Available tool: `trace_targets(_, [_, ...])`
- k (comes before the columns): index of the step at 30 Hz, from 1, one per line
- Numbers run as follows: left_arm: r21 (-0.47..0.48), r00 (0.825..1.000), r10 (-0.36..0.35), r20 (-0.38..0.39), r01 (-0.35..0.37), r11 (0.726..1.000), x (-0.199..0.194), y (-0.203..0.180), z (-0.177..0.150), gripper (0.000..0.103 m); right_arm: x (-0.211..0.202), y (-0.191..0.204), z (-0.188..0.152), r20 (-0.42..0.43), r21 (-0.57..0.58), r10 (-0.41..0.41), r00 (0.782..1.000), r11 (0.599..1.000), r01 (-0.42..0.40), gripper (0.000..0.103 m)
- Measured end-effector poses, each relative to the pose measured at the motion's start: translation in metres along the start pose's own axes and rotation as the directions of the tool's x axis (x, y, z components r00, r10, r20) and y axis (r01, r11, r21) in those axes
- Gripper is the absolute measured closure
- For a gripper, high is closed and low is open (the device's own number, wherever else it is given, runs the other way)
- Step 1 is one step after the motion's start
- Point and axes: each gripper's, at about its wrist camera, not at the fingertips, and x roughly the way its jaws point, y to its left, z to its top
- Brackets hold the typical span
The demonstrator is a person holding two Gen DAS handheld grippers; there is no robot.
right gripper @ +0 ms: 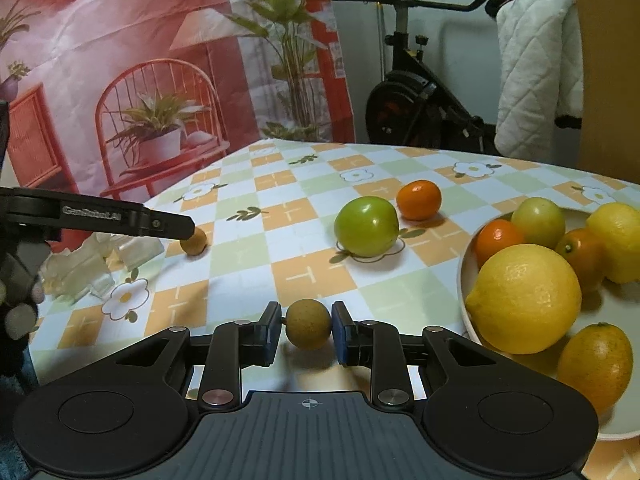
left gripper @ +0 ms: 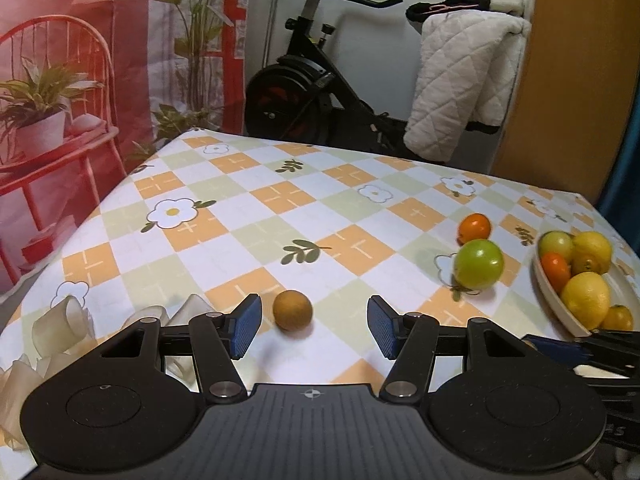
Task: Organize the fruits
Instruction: 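Move the left gripper to the small brown round fruit on the table, then close the left gripper around the small brown round fruit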
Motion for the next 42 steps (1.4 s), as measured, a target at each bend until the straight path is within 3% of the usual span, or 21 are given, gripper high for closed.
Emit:
trace_targets(9, [-0.036, 0.999, 0.047, 0.009, -0.047, 0.998, 0.011, 0.01, 0.007, 0.044, 0.0, 0.0, -0.001, 0.001, 0.011, 0.002, 1.0, 1.0, -0.002, 0.078])
trace_targets(13, [-0.035, 0.999, 0.037, -0.006, -0.038, 0.999, 0.022, 0.009, 0.01, 0.053, 0.0, 0.0, -0.001, -0.003, 0.012, 0.003, 1.0, 1.0, -0.003, 0.078])
trace_targets(14, [-0.03, 0.999, 0.038, -0.014, -0.039, 0.999, 0.025, 0.008, 0.01, 0.06, 0.0, 0.0, -0.001, -0.004, 0.012, 0.004, 1.0, 1.0, -0.004, 0.078])
trace_targets(16, [-0.023, 0.998, 0.045, -0.035, -0.046, 0.999, 0.031, 0.007, 0.009, 0.061, 0.0, 0.0, -0.001, -0.006, 0.012, 0.005, 1.0, 1.0, -0.005, 0.078])
trace_targets(19, [-0.012, 0.997, 0.047, -0.053, -0.048, 0.999, 0.036, 0.007, 0.007, 0.074, 0.001, 0.0, -0.001, -0.007, 0.014, 0.006, 1.0, 1.0, -0.006, 0.078])
trace_targets(29, [-0.014, 0.999, -0.012, -0.046, 0.011, 1.0, 0.017, -0.004, -0.005, 0.075, 0.002, -0.001, -0.001, -0.015, 0.025, 0.01, 1.0, 1.0, -0.01, 0.078])
trace_targets(37, [0.035, 0.993, -0.113, -0.02, 0.113, 0.993, -0.002, -0.028, -0.015, 0.075, -0.002, -0.002, -0.002, 0.001, 0.023, 0.005, 1.0, 1.0, -0.005, 0.078])
trace_targets(42, [0.036, 0.992, -0.123, -0.027, 0.124, 0.992, -0.003, -0.033, -0.017, 0.075, -0.015, -0.008, -0.005, 0.029, 0.028, -0.019, 0.999, 0.999, 0.018, 0.078])
